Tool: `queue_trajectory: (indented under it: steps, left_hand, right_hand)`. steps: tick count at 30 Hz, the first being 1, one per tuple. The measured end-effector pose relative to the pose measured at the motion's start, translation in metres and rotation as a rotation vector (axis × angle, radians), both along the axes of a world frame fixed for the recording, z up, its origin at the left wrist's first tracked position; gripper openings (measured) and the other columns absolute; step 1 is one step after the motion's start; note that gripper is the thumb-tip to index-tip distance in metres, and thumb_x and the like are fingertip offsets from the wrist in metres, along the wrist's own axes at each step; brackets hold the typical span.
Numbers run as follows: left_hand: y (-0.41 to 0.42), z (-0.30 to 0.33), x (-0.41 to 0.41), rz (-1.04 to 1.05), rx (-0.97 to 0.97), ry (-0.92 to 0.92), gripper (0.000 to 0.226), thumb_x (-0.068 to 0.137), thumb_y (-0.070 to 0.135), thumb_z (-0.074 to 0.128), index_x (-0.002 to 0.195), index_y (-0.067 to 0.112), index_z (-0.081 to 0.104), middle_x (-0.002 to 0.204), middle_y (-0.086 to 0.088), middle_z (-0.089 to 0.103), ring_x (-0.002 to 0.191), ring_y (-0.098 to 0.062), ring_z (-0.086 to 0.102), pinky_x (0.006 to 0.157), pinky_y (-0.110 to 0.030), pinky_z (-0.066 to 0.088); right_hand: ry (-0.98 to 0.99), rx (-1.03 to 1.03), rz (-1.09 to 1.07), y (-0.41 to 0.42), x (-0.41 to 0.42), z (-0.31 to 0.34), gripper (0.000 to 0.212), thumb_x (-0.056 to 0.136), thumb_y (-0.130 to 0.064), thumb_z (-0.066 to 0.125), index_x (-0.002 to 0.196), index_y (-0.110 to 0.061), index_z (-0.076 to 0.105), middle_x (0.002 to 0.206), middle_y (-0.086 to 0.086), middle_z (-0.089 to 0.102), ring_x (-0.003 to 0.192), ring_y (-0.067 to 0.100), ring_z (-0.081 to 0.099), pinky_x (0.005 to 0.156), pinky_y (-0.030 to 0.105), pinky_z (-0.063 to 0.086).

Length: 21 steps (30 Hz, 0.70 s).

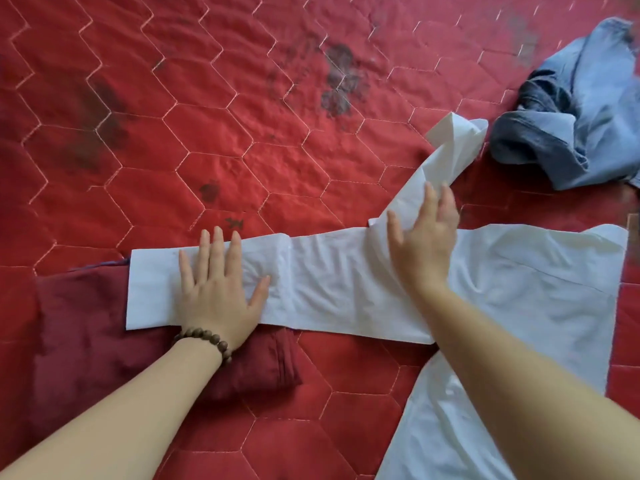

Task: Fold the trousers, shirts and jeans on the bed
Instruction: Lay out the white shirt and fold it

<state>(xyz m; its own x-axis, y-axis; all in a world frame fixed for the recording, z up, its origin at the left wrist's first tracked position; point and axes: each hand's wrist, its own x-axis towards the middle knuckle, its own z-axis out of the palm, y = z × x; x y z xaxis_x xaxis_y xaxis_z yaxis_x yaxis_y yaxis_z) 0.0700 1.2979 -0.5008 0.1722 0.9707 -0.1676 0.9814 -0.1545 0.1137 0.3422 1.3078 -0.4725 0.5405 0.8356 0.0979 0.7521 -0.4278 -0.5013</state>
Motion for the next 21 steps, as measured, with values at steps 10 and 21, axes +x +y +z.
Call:
queue_trajectory:
  steps: [10,21]
  left_hand:
    - [0.012,0.032,0.070,-0.151,0.019,-0.198,0.073,0.089,0.053,0.017,0.151,0.015,0.018,0.160,-0.007,0.010,0.148,-0.020,-0.005,0.119,-0.046,-0.004]
    - [0.022,0.041,0.064,0.128,-0.121,-0.521,0.083,0.090,0.053,0.046,0.151,0.005,0.013,0.156,-0.015,0.024,0.144,-0.025,0.023,0.116,-0.037,0.023]
  right_hand:
    - [1.024,-0.045,-0.286,0.047,0.045,0.016,0.036,0.081,-0.006,0.067,0.116,-0.007,0.058,0.104,0.010,0.067,0.092,0.026,0.066,0.083,0.040,0.056]
    - [-0.216,-0.335,0.951,-0.041,-0.063,-0.005,0.042,0.079,-0.018,0.057,0.119,-0.028,0.062,0.138,0.008,0.045,0.130,0.034,0.037,0.100,0.047,0.033]
